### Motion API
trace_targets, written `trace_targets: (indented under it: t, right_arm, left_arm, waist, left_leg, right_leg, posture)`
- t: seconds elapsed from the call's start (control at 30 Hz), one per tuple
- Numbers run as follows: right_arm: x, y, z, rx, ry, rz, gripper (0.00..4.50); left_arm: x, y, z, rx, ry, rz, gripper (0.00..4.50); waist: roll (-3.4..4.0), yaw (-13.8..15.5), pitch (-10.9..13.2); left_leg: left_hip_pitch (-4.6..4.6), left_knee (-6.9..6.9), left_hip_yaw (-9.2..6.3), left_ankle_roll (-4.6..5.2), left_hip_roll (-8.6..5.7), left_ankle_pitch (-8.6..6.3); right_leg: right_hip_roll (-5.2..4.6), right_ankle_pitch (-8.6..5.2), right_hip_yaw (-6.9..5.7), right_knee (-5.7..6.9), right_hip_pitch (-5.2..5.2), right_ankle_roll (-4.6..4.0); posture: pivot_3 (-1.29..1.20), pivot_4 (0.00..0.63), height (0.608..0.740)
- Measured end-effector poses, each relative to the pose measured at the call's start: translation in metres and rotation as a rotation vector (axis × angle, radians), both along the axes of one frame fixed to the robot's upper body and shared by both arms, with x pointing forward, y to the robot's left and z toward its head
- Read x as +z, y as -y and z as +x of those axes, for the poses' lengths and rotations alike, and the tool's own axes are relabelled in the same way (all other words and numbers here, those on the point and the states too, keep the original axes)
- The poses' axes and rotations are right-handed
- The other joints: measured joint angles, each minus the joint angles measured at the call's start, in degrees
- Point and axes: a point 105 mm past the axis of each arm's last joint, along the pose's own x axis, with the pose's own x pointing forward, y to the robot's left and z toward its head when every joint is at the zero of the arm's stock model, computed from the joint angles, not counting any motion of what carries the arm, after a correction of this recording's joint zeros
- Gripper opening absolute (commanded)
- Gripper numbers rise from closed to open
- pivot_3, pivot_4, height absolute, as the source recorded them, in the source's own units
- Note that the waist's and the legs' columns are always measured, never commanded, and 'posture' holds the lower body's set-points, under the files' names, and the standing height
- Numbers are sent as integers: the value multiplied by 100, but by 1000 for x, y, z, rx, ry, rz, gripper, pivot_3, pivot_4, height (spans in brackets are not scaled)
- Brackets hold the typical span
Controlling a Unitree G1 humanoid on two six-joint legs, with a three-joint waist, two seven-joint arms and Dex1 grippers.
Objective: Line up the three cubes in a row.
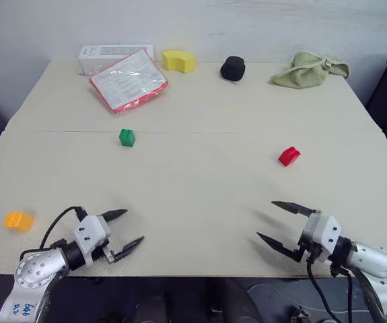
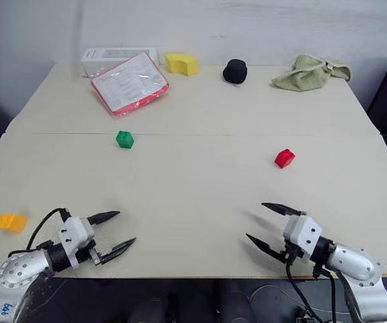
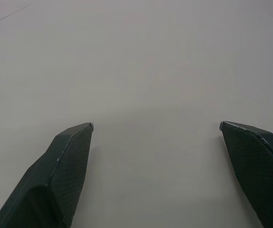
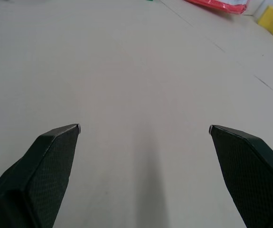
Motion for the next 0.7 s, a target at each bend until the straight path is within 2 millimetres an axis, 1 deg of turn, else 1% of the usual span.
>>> trace_targets:
  t: [0.17, 0.23, 0.27, 0.33, 0.37, 0.4, 0.47, 0.57, 0.63, 0.7]
  right_arm:
    - [-3, 1, 2, -25, -7, 34, 4500]
    - [-2, 3, 2, -49, -7, 71, 4500]
    - [0, 11, 1, -101, 0, 98, 4500]
    - [3, 36, -1, -243, 14, 129, 4500]
    - [6, 55, -6, -341, 34, 143, 4500]
    - [7, 70, -12, -411, 43, 147, 4500]
    - [5, 99, -28, -561, 45, 150, 4500]
    - [0, 120, -38, -685, 43, 184, 4500]
    - [-3, 126, -40, -725, 40, 204, 4500]
    - [-2, 128, -37, -732, 48, 217, 4500]
  left_arm:
    - [2, 2, 2, -7, -8, -17, 4496]
    - [5, 7, 6, -24, -18, -35, 4496]
    - [7, 12, 6, -48, -28, -62, 4496]
    - [16, 25, 6, -106, -43, -122, 4496]
    - [25, 34, 10, -126, -40, -192, 4496]
    - [33, 42, 14, -150, -30, -236, 4496]
    - [45, 60, 18, -221, -11, -268, 4496]
    - [46, 79, 16, -309, -25, -266, 4496]
    - [49, 90, 17, -350, -23, -278, 4496]
    - [52, 97, 18, -381, -14, -280, 4496]
  waist:
    - [0, 2, 0]
    - [0, 5, 0]
    - [0, 34, 0]
    - [1, 102, 0]
    - [2, 155, 0]
    - [2, 197, 0]
    - [1, 230, -2]
    - [10, 140, -6]
    - [9, 73, -6]
    - [10, 17, -6]
  left_leg:
    - [-3, 0, 0, -1, 0, -3]
    - [-3, 3, 0, 0, 0, -3]
    - [-4, 3, -3, 0, -2, -3]
    - [-4, 6, -1, -1, -3, -2]
    - [-5, 6, -4, -1, -5, -2]
    - [-5, 8, -8, -1, -6, -2]
    - [4, 5, -6, -3, -6, -2]
    - [10, 3, 8, -2, -6, -1]
    - [11, 4, 17, -3, -4, 1]
    - [15, 4, 15, -7, -6, 12]
  right_leg:
    - [-1, 0, -3, -2, -1, 0]
    - [-2, 0, -3, -1, 1, 0]
    - [-4, 0, -4, 0, 1, 0]
    - [-6, 0, -2, 0, 1, 1]
    - [-7, 1, -2, -1, 3, 2]
    - [-7, 1, -5, -2, 7, 3]
    - [-3, 1, -3, -2, 12, 3]
    - [0, 2, 11, 5, 19, 3]
    - [5, 2, 19, 11, 29, 3]
    - [6, 2, 20, 11, 35, 3]
  posture:
    - [0, 150, 740]
    - [0, 150, 740]
    - [0, 150, 740]
    - [0, 150, 740]
    - [0, 150, 740]
    - [0, 150, 740]
    - [0, 150, 740]
    - [0, 150, 740]
    - [0, 150, 740]
    - [0, 150, 740]
